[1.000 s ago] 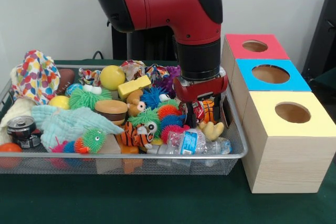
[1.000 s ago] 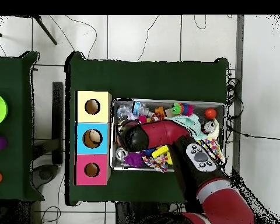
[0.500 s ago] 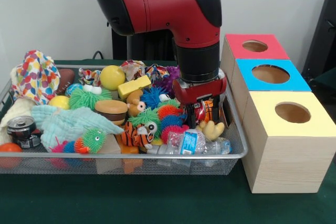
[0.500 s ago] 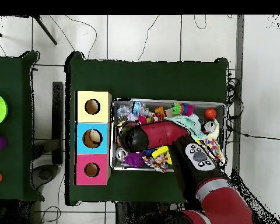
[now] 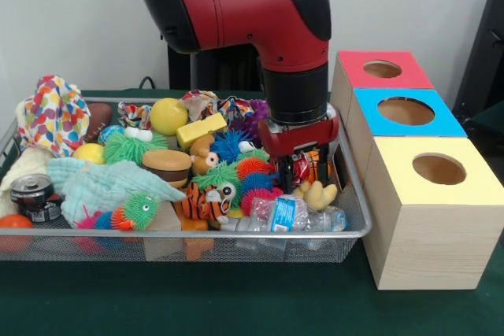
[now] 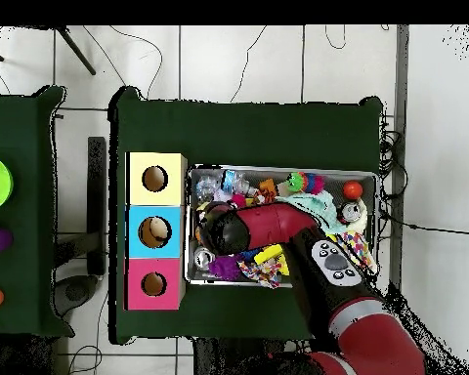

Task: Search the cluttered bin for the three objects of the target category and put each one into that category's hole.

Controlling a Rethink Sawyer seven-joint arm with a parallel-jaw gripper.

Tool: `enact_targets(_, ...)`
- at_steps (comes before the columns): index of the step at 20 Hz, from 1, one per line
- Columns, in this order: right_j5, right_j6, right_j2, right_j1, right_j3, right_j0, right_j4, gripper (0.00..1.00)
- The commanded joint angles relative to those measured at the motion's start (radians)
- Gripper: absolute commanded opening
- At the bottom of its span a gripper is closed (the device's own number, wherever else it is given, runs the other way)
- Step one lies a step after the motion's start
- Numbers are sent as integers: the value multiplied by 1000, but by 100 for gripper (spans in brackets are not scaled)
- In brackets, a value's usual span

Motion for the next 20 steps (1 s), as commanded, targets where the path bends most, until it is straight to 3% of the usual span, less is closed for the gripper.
enact_targets(1,-91,42,46,82,-4,-63,-39,100)
enact_targets(5,-100,33,84,91,17,-99,-32,100)
enact_targets(20,-118,49,110,108,24,-97,-38,100)
